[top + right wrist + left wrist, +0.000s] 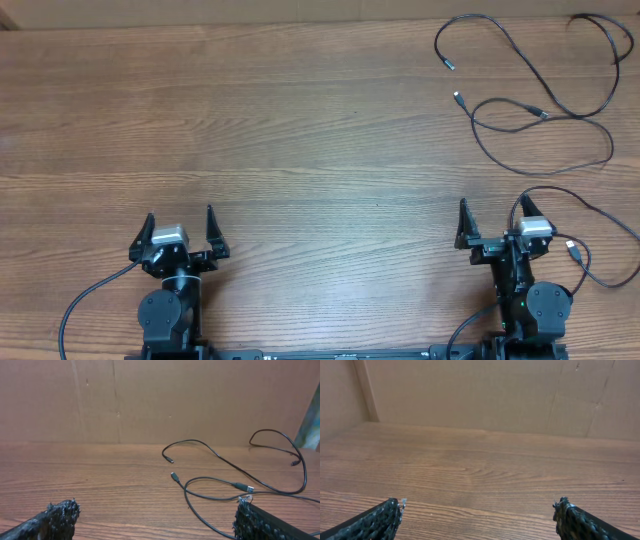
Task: Untangle cables
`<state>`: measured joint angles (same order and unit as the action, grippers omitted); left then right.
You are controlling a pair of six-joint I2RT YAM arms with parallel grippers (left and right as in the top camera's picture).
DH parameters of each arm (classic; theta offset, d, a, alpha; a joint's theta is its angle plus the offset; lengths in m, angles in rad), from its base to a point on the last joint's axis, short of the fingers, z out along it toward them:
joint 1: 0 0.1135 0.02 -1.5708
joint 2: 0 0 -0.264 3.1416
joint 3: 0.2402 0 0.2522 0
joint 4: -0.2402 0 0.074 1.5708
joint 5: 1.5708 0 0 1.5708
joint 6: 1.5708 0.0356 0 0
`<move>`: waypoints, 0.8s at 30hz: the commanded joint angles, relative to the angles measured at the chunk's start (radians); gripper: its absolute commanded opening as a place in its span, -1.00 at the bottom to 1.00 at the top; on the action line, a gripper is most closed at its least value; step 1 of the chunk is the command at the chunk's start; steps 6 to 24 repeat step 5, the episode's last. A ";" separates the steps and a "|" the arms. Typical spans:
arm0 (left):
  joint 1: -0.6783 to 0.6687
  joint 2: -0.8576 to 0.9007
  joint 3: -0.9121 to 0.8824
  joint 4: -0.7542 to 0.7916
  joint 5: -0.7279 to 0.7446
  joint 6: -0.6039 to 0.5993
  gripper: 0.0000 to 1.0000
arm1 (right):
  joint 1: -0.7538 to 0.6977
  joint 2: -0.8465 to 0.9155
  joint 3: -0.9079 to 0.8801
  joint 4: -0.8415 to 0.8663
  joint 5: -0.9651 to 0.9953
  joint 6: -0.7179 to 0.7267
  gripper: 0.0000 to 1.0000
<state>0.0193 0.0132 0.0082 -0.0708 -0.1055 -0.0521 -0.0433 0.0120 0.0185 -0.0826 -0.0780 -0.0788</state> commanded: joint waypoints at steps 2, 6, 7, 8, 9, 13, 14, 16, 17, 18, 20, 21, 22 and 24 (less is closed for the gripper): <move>-0.007 -0.009 -0.003 0.000 0.008 -0.007 0.99 | 0.006 -0.009 -0.010 0.002 0.006 0.003 1.00; -0.007 -0.009 -0.003 0.000 0.008 -0.007 0.99 | 0.006 -0.009 -0.010 0.002 0.006 0.003 1.00; -0.007 -0.009 -0.003 0.000 0.008 -0.007 0.99 | 0.006 -0.009 -0.010 0.002 0.006 0.003 1.00; -0.007 -0.009 -0.003 0.000 0.008 -0.007 0.99 | 0.006 -0.009 -0.010 0.002 0.006 0.003 1.00; -0.007 -0.009 -0.003 0.000 0.008 -0.007 0.99 | 0.006 -0.009 -0.010 0.002 0.006 0.003 1.00; -0.007 -0.009 -0.003 0.000 0.008 -0.007 0.99 | 0.006 -0.009 -0.010 0.002 0.006 0.003 1.00; -0.007 -0.009 -0.003 0.000 0.008 -0.007 0.99 | 0.006 -0.009 -0.010 0.002 0.006 0.003 1.00; -0.007 -0.009 -0.003 0.000 0.008 -0.007 0.99 | 0.006 -0.009 -0.010 0.002 0.006 0.003 1.00; -0.007 -0.009 -0.003 0.000 0.008 -0.007 0.99 | 0.006 -0.009 -0.010 0.002 0.006 0.003 1.00; -0.007 -0.009 -0.003 0.000 0.008 -0.007 0.99 | 0.006 -0.009 -0.010 0.002 0.006 0.003 1.00; -0.007 -0.009 -0.003 0.000 0.008 -0.007 0.99 | 0.006 -0.009 -0.010 0.002 0.006 0.003 1.00; -0.007 -0.009 -0.003 0.000 0.008 -0.007 0.99 | 0.006 -0.009 -0.010 0.002 0.006 0.003 1.00; -0.007 -0.009 -0.003 0.000 0.008 -0.007 0.99 | 0.006 -0.009 -0.010 0.002 0.006 0.003 1.00; -0.007 -0.009 -0.003 0.000 0.008 -0.007 0.99 | 0.006 -0.009 -0.010 0.002 0.006 0.003 1.00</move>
